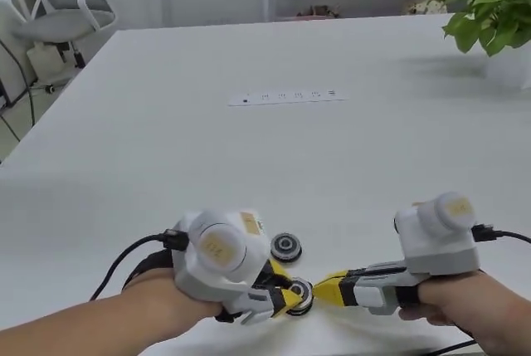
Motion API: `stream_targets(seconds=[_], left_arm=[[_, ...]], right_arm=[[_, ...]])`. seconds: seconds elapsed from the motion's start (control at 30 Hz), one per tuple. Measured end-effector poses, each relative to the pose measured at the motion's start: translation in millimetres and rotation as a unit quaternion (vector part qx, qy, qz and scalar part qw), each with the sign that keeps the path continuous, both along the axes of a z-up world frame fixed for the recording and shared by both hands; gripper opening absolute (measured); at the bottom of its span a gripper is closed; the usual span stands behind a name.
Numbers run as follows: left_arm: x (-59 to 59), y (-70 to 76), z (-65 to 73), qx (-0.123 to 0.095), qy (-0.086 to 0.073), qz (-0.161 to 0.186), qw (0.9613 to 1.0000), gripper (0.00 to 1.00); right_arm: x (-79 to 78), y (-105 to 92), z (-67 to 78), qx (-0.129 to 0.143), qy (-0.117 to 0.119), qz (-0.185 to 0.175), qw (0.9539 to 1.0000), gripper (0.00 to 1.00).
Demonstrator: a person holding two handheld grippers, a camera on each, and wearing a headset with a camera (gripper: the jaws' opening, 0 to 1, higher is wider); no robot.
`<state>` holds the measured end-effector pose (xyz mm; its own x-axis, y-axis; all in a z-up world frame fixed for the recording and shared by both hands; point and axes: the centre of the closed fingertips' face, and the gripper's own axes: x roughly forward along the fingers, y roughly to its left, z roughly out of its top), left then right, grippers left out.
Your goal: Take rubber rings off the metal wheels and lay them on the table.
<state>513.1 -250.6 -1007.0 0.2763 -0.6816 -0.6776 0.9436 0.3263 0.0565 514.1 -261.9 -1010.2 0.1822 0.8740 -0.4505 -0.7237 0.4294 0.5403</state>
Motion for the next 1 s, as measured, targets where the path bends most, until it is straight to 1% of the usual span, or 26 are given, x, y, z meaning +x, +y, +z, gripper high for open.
stream_targets(seconds=[0.4, 1.0], left_arm=[[0.6, 0.3, -0.6, 0.005, 0.003, 0.012, 0.9999, 0.13], [0.0, 0.2, -0.6, 0.007, 0.002, 0.013, 0.9999, 0.12]], right_arm=[[-1.1, 2.9, 3.2, 0.008, 0.003, 0.001, 1.0000, 0.00], [-6.0, 10.3, 6.7, 0.022, 0.006, 0.016, 0.9996, 0.00]])
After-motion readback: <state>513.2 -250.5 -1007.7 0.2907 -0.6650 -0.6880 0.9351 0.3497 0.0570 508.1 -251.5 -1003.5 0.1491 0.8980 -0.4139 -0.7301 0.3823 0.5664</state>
